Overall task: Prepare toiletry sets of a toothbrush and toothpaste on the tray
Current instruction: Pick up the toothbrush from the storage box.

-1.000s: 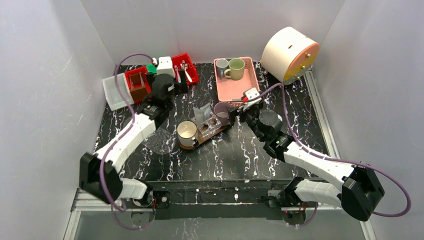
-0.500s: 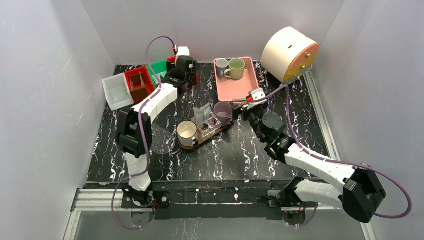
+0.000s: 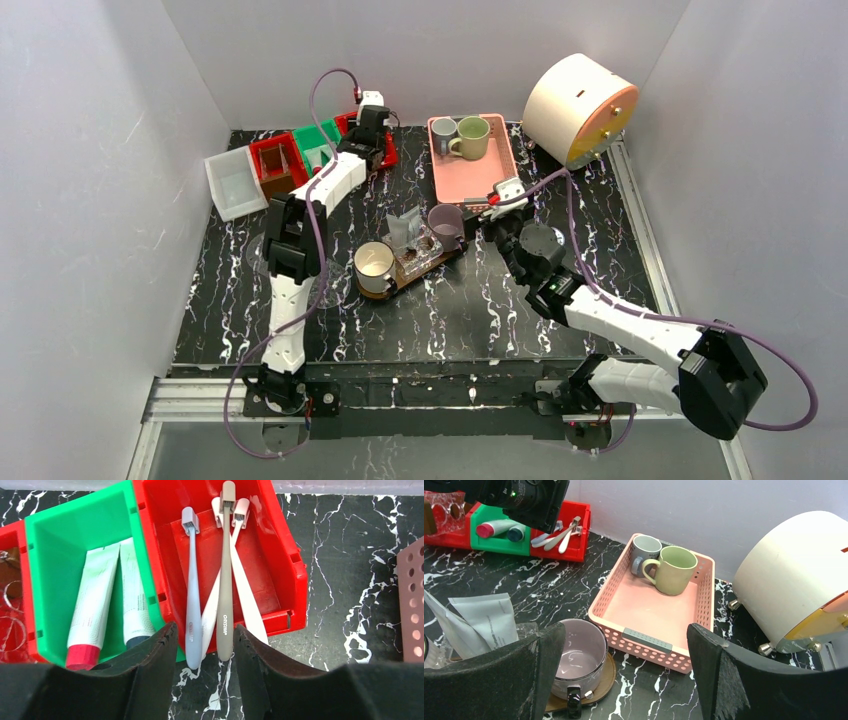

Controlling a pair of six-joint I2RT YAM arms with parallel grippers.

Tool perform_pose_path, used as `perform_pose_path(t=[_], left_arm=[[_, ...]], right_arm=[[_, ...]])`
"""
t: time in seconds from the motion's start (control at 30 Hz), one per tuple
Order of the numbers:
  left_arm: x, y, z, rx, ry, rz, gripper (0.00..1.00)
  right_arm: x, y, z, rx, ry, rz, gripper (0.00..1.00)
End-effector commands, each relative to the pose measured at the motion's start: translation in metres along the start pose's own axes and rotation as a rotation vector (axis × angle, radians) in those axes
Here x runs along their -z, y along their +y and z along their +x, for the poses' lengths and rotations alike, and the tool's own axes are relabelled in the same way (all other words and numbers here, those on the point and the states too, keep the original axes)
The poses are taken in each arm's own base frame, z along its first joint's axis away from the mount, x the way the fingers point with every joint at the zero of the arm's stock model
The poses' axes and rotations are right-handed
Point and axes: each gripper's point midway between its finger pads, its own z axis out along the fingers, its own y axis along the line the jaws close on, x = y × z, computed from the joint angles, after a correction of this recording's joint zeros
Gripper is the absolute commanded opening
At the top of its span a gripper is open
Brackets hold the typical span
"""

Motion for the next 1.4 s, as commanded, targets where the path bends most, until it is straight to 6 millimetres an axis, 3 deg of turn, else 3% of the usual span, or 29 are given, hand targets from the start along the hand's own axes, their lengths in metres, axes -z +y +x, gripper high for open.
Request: perform_pose_path(t=[0.0,0.63,1.0,1.37], left_arm=[[-0.007,0.0,-0.015,-0.012,-0.037,-0.008,0.42],[-0.055,-0.017,0.005,0.009,-0.023,0.002,0.28],[-0.063,-0.005,0.024,0.023,0.027,-0.017,0.23],[-0.07,-0.009,0.041,0.021,0.075,0.011,0.24]], right_arm=[[-0.004,-0.004,-0.006,0.006,-0.028,0.03,0.99],[-0.006,-0.001,0.0,0.021,-0.009,0.02,0.99],[-0.007,0.001,0.001,0.019,-0.006,0.016,0.99],[-0.008,0.002,0.003,0.019,0.001,0.012,0.99]])
